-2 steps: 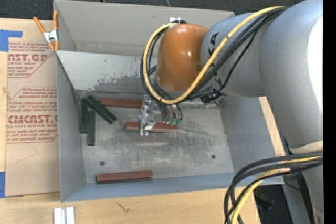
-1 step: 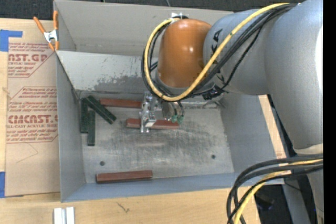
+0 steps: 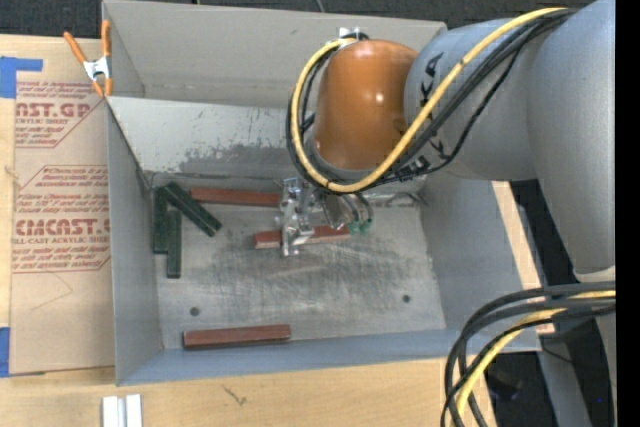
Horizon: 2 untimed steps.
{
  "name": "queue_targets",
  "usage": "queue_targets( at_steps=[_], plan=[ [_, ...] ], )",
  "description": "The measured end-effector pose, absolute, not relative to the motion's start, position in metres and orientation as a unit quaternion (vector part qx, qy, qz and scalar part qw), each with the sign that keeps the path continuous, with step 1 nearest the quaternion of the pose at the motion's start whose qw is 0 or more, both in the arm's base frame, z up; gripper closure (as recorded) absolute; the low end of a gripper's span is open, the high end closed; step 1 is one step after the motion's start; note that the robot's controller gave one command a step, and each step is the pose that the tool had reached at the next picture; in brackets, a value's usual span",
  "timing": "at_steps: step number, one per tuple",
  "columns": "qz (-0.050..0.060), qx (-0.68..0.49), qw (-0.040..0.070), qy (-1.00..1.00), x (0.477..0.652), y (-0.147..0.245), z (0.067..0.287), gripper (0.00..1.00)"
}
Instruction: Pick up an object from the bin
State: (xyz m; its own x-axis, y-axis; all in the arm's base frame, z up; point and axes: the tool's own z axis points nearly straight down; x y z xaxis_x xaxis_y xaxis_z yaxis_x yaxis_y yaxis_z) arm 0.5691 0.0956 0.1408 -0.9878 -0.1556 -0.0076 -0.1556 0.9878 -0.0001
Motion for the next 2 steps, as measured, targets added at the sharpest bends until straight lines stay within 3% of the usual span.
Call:
queue_targets(
  at_steps=[1, 2],
  plan=[
    [0.0, -0.174, 0.0, 0.985, 0.572, 0.096, 0.132, 1.0],
    [0.0, -0.098, 0.001, 0.995, 0.572, 0.1, 0.26, 1.0]
  ],
)
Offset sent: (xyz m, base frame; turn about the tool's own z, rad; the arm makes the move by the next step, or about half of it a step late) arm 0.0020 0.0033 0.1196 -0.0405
